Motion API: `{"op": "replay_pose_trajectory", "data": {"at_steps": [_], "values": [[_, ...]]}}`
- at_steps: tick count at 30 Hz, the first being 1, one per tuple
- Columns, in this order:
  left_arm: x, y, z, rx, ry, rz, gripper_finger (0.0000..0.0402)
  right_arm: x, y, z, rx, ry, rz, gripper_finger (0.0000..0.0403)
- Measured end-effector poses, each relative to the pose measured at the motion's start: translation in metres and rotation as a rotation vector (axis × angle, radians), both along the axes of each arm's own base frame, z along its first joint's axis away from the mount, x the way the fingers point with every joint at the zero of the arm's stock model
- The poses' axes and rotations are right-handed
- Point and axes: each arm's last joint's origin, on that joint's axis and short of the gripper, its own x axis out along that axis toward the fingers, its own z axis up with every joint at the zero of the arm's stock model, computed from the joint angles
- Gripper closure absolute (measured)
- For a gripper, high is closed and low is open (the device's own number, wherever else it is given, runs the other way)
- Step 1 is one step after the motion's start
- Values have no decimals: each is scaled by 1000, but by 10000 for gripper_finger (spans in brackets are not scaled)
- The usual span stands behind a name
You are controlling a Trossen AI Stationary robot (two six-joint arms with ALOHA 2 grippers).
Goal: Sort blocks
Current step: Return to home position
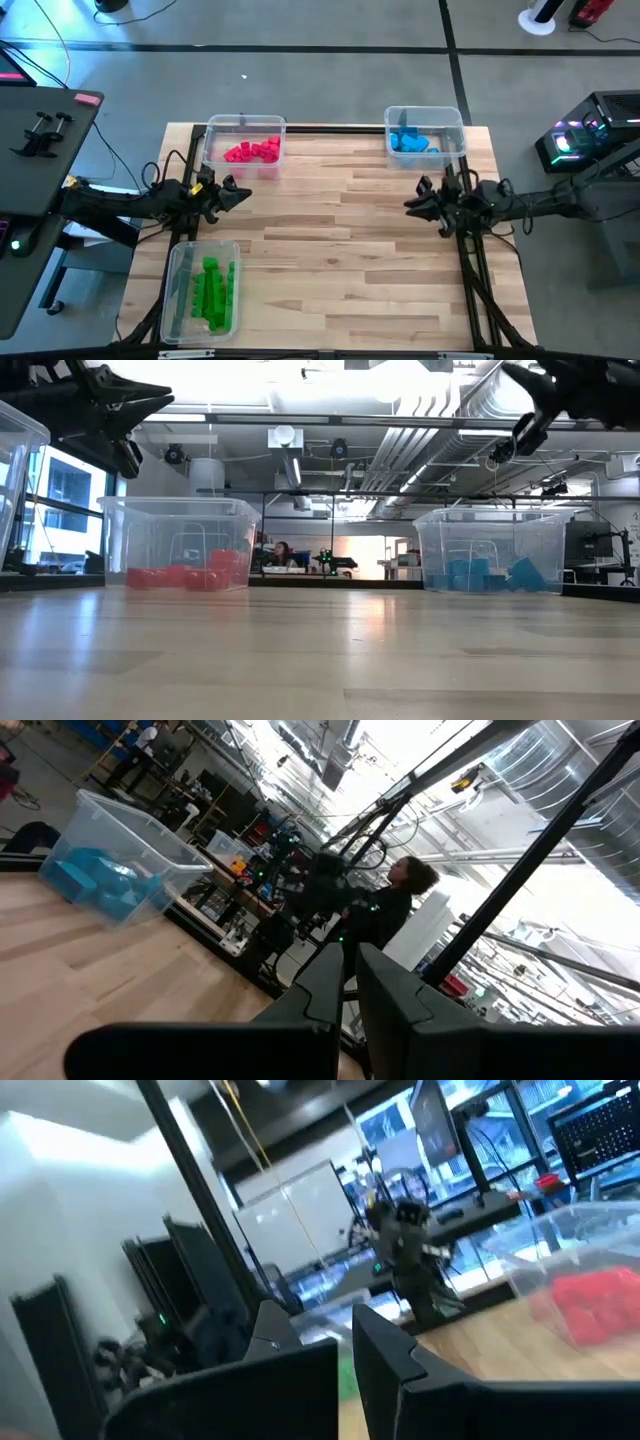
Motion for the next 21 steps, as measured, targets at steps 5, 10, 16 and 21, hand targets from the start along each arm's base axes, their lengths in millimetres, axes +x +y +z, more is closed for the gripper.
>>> {"op": "replay_pose_trajectory", "data": {"at_steps": [5,10,16,21], "values": [[0,0,0,0,0,0,382,1,1,-16,-49,37,5,403],[0,0,0,0,0,0,382,2,2,-31,-99,97,39,403],[0,0,0,0,0,0,382,2,2,-47,-146,162,27,403],[0,0,0,0,0,0,382,2,-1,-64,-126,347,20,403]]}}
